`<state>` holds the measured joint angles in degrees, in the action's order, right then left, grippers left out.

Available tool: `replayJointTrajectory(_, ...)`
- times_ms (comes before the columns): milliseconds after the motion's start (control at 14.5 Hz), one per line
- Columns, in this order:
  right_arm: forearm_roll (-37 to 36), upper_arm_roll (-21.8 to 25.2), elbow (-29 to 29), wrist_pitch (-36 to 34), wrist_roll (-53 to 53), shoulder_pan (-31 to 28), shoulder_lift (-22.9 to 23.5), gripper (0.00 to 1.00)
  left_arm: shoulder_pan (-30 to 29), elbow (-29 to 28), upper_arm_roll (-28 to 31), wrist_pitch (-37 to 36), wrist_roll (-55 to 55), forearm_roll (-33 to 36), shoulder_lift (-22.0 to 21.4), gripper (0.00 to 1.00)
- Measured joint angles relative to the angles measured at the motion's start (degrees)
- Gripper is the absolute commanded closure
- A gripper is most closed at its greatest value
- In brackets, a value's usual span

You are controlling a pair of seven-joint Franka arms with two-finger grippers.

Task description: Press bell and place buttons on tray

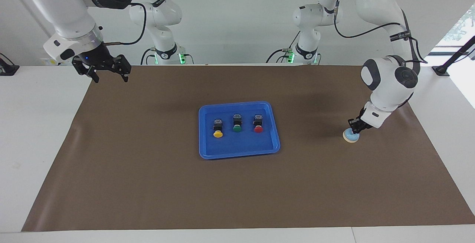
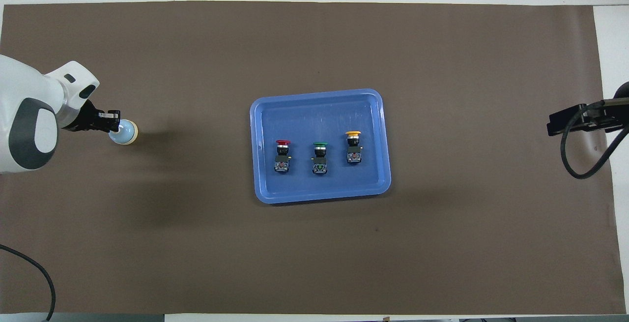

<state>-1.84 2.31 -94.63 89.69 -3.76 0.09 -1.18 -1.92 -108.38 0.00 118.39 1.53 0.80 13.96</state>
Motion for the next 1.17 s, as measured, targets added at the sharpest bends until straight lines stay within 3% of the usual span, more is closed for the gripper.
replayJointTrajectory(207,0.00,0.00,0.00,0.00,0.00,0.00,0.00,0.00,0.09,6.82,-0.22,-10.66,0.20,0.00,-2.35,0.00)
replayJointTrajectory(691,0.00,0.00,0.00,0.00,0.00,0.00,0.00,0.00,0.81,9.75,-1.15,-25.66,0.40,-0.01,-13.61,0.00)
replayJointTrajectory(1175,0.00,0.00,0.00,0.00,0.00,0.00,0.00,0.00,0.97,10.96,-1.48,-26.77,0.41,-0.03,-14.18,0.00)
